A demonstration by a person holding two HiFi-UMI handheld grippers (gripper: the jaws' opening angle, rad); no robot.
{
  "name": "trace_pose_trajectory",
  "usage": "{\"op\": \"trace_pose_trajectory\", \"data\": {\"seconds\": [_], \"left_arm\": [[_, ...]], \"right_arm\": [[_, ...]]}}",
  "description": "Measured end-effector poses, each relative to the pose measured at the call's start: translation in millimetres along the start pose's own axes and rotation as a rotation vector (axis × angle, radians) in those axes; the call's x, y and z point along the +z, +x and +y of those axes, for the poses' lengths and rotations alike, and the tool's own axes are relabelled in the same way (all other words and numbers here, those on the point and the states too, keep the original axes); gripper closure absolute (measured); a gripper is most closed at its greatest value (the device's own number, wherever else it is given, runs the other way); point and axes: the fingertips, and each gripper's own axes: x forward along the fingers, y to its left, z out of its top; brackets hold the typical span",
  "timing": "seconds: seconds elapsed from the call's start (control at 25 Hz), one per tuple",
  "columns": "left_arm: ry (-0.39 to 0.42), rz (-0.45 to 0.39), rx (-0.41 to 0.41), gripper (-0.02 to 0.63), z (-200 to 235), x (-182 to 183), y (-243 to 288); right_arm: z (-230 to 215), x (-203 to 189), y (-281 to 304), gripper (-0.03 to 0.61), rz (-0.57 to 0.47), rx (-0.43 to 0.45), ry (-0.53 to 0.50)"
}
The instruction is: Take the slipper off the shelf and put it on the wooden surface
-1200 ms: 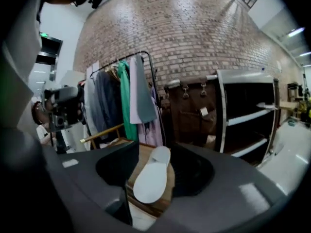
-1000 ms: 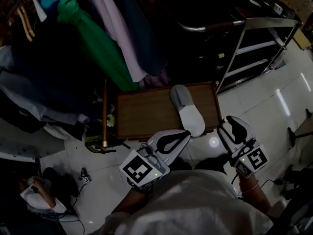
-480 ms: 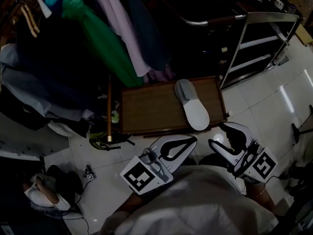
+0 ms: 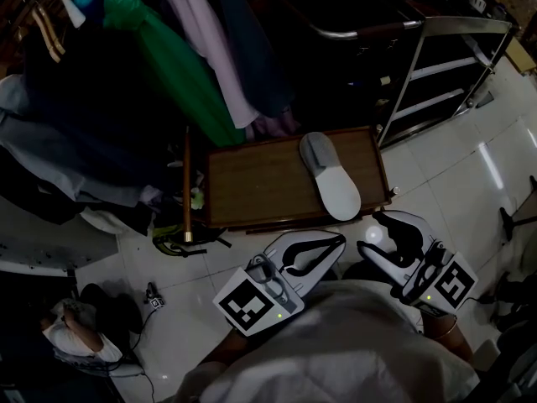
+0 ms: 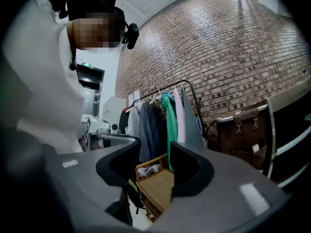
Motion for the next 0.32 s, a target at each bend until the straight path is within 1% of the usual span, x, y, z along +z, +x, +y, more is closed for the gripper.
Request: {"op": "trace_pose_trajectory", "data": {"seconds": [0.16,0.32], "left_arm": [[-0.036,-0.012,0.012,0.621,3,-2,-4],[-0.038,-0.011,0.030,0.621,11,-6,-6]], "right_arm": [[3,-3,6,0.391,0.005,0.024,-0.003],[3,-9,12,0.391,0.019,0.045,-0.003]]}}
